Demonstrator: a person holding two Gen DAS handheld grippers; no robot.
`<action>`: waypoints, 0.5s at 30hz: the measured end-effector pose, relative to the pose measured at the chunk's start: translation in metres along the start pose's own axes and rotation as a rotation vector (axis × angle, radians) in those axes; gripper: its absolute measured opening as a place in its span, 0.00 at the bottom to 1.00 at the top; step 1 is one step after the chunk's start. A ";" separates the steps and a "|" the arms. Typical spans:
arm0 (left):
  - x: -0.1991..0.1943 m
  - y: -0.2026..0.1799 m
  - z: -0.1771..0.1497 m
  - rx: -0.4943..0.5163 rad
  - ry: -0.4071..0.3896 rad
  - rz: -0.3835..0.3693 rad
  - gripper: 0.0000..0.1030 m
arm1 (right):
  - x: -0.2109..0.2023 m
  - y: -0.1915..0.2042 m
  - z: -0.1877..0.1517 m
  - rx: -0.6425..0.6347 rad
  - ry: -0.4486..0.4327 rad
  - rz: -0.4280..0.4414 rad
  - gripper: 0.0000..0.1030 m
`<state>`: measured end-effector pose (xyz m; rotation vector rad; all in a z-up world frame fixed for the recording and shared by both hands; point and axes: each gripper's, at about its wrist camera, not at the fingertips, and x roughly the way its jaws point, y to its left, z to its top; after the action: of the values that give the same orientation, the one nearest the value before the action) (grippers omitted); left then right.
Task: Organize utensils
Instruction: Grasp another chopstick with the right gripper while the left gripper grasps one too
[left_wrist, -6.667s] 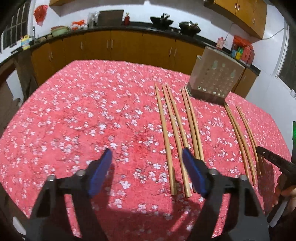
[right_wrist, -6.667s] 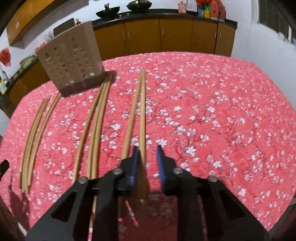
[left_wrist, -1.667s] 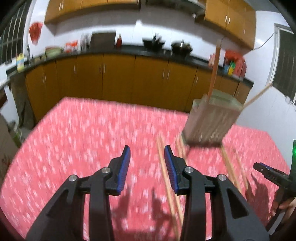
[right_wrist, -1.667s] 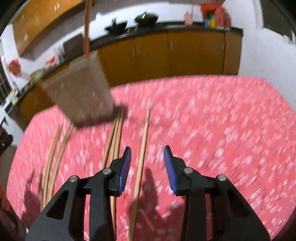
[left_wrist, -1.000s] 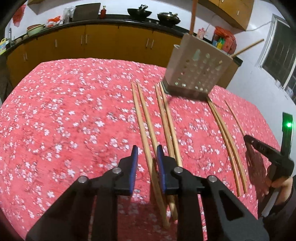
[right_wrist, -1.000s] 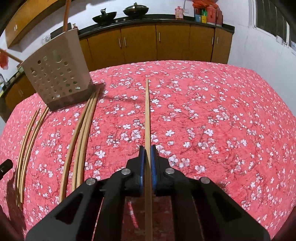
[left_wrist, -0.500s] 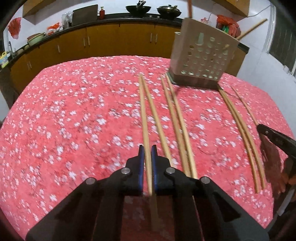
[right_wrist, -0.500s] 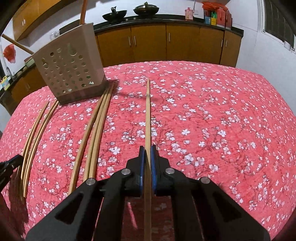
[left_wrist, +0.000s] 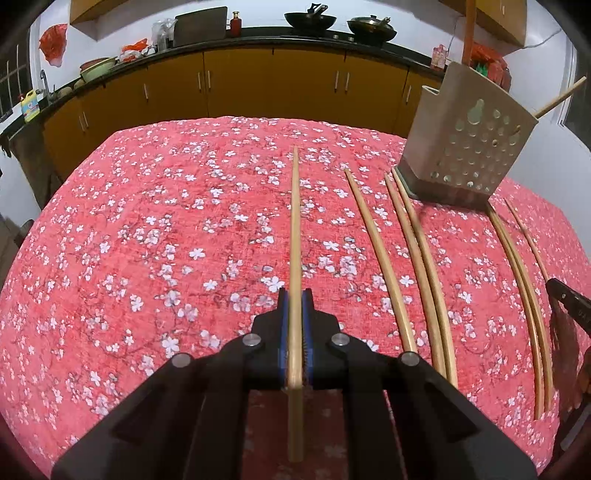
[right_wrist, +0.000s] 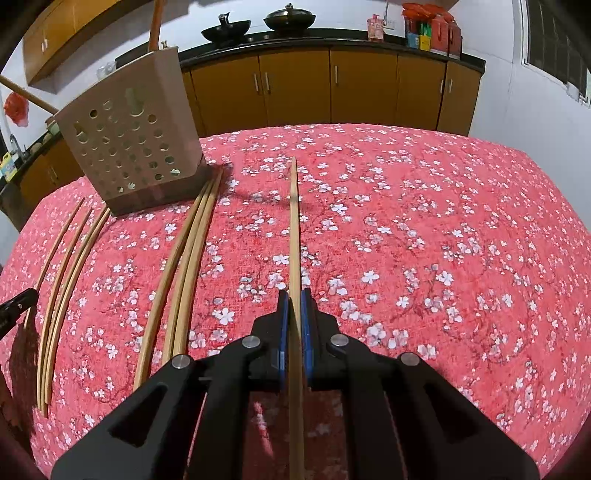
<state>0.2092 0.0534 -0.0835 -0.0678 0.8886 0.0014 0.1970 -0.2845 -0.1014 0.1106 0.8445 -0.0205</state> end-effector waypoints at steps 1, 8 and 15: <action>0.000 0.000 0.000 -0.003 0.000 -0.003 0.09 | 0.000 0.000 0.000 -0.003 0.000 -0.002 0.08; -0.002 0.002 -0.002 -0.014 -0.001 -0.013 0.10 | 0.000 0.002 0.000 -0.009 0.000 -0.007 0.08; -0.002 0.002 -0.002 -0.016 0.000 -0.015 0.10 | 0.000 0.001 0.000 -0.008 0.000 -0.006 0.08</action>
<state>0.2065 0.0552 -0.0829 -0.0896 0.8879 -0.0053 0.1968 -0.2832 -0.1017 0.1007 0.8447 -0.0231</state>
